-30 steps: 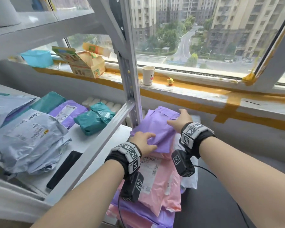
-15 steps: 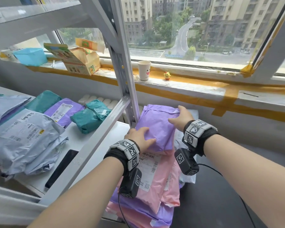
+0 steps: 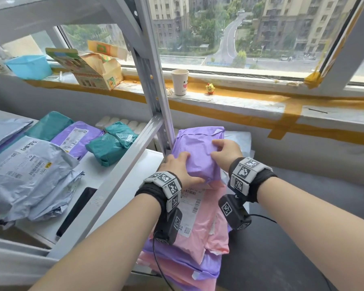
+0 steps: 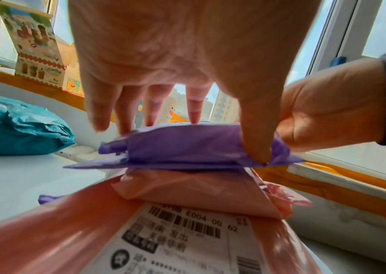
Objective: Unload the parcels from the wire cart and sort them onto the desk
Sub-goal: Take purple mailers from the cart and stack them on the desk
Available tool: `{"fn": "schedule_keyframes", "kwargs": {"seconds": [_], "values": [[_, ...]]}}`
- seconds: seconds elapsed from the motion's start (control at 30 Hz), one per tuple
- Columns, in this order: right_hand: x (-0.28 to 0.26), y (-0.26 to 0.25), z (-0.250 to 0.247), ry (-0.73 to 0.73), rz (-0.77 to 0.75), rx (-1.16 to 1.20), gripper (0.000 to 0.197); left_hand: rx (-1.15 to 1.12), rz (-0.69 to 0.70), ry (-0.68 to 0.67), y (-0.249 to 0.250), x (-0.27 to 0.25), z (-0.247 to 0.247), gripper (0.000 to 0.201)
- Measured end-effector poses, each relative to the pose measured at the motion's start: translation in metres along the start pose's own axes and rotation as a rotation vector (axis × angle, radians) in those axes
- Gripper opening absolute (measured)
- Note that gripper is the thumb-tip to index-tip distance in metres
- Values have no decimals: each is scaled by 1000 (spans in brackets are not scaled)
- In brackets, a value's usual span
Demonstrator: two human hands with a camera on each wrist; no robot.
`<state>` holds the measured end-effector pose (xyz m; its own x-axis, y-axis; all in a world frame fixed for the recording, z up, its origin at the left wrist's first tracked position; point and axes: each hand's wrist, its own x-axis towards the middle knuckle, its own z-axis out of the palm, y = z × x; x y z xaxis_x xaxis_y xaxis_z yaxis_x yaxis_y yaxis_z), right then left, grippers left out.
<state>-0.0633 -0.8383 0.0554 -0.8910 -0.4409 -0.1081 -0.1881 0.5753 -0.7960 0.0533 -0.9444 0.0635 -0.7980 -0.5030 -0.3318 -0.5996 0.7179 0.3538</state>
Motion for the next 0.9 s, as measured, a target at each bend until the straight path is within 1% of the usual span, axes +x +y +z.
{"fn": "schedule_keyframes", "kwargs": {"seconds": [0.1, 0.17, 0.23, 0.3, 0.33, 0.37, 0.4, 0.47, 0.5, 0.53, 0.6, 0.63, 0.7, 0.73, 0.77, 0.8, 0.83, 0.87, 0.9], "values": [[-2, -16, -7, -26, 57, 419, 48, -18, 61, 141, -3, 0, -6, 81], [-4, -26, -16, -46, 34, 574, 49, -72, 115, 220, -5, 0, -14, 74], [-4, -33, -25, -34, -1, 632, 48, -149, 168, 243, -5, -1, -25, 78], [-5, -41, -33, -26, -16, 700, 46, -187, 224, 226, 0, -5, -35, 85], [-6, -45, -37, -35, -21, 731, 46, -193, 246, 224, 3, -7, -38, 83], [-7, -49, -40, -49, -28, 756, 46, -202, 256, 233, 6, -8, -40, 74], [-9, -53, -43, -63, -36, 772, 46, -223, 248, 260, 9, -8, -42, 60], [-12, -59, -47, -86, -70, 778, 45, -304, 195, 347, 14, -6, -46, 33], [-13, -62, -49, -96, -92, 778, 46, -330, 170, 394, 16, -5, -49, 26], [-14, -65, -52, -109, -113, 783, 46, -326, 147, 435, 17, -4, -52, 23], [-16, -67, -57, -132, -160, 785, 48, -330, 110, 480, 18, -1, -56, 22], [-16, -67, -60, -105, -179, 745, 48, -363, 88, 480, 17, 2, -57, 21], [-13, -61, -65, 52, -198, 526, 46, -521, 23, 452, 14, 8, -57, 20], [-11, -55, -66, 130, -192, 388, 47, -643, -17, 400, 13, 10, -55, 21], [-10, -49, -65, 166, -175, 286, 50, -781, -61, 323, 12, 12, -53, 23], [-10, -42, -62, 149, -153, 235, 56, -924, -104, 226, 11, 12, -50, 23], [-10, -35, -58, 93, -126, 235, 63, -1041, -152, 130, 9, 11, -47, 22], [-11, -29, -53, 27, -95, 250, 68, -1097, -193, 62, 7, 9, -44, 21], [-12, -22, -47, -29, -72, 233, 70, -1090, -223, 23, 4, 10, -39, 19]]}}
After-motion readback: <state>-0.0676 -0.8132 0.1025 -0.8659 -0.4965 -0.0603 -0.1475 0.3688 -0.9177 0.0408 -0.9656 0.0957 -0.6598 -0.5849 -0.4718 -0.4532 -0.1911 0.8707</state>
